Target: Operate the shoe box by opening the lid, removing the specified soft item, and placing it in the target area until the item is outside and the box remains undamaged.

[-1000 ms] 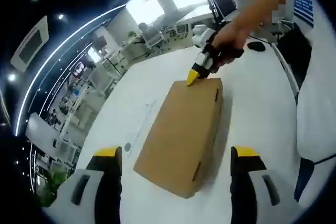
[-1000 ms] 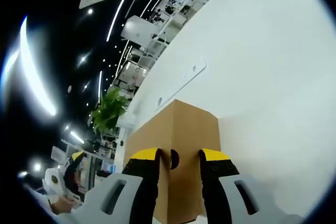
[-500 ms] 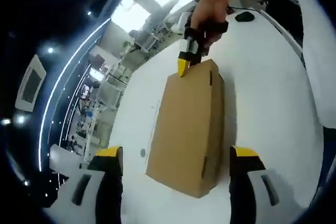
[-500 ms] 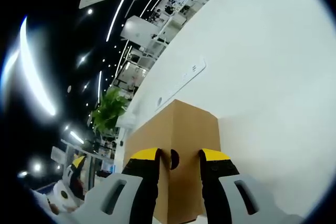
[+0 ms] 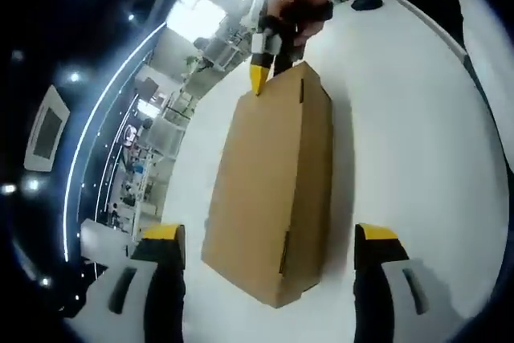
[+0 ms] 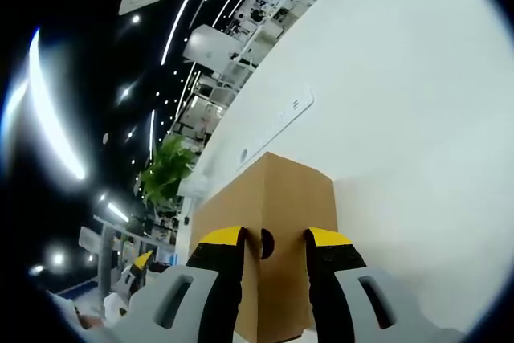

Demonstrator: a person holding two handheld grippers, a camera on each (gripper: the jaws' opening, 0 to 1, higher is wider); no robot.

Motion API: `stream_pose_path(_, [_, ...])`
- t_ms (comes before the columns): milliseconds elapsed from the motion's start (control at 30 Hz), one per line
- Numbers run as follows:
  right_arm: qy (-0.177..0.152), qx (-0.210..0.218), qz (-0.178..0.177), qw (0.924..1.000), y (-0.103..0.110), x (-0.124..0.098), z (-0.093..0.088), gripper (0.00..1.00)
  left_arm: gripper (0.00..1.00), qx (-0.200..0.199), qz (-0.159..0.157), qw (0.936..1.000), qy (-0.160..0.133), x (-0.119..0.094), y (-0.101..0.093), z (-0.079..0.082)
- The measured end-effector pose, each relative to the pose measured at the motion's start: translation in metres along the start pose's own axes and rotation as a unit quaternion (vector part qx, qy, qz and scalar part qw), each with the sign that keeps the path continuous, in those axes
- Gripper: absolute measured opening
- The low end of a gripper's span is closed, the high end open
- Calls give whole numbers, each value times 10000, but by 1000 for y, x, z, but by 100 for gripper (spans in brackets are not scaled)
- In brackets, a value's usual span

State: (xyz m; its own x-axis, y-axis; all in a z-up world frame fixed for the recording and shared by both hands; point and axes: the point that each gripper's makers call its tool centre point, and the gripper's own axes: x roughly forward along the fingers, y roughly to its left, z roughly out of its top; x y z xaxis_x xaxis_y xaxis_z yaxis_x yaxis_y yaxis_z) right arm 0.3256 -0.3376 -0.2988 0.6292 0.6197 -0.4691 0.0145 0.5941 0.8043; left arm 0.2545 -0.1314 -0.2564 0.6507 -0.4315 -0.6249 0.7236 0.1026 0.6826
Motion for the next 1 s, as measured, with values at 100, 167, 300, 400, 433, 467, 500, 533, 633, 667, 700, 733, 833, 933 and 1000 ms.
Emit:
stream_pose_path(100, [-11,3,1,10000,1,0,0,29,88,306,190,9993,-29,4,6,2])
stream_pose_path(167, [-27,29,5,10000,1,0,-1,29,89,339,165,9992,-121,6,4,4])
stream_pose_path(300, [-48,40,14,10000,1,0,-1,29,87,342,129,9992,-146,13,-2,5])
stream_pose_path(400, [-38,43,12,10000,1,0,-1,29,77,532,129,9985,-10,19,-5,-2])
stream_pose_path(433, [-35,38,11,10000,1,0,-1,29,74,611,119,9981,-27,20,-7,-2])
stream_pose_path(467, [-33,40,11,10000,1,0,-1,29,71,658,113,9977,-76,21,-8,0])
stream_pose_path(500, [-30,44,12,10000,1,0,-1,29,69,742,90,9971,-161,22,-10,2])
stream_pose_path(533, [-27,49,13,10000,1,0,-1,29,68,806,94,9965,-179,23,-12,3])
stream_pose_path(633, [-22,51,10,10000,1,0,-1,29,68,834,29,9964,-121,29,-16,-1])
stream_pose_path(667, [-23,54,10,10000,2,0,-1,29,67,821,5,9966,-92,30,-17,-2])
stream_pose_path(700, [-23,54,10,10000,2,0,-1,29,67,836,19,9965,-49,31,-17,-5])
stream_pose_path(733, [-22,57,11,10000,2,0,-1,29,66,851,9,9964,-34,32,-18,-6])
stream_pose_path(833, [-13,59,16,10000,1,0,-1,29,62,974,20,9952,9,35,-19,-10])
stream_pose_path(933, [-16,50,20,10000,2,0,-1,29,61,1004,-10,9949,-1,38,-21,-12])
stream_pose_path(1000, [-16,44,20,10000,2,0,-2,29,61,963,-26,9953,22,39,-21,-13])
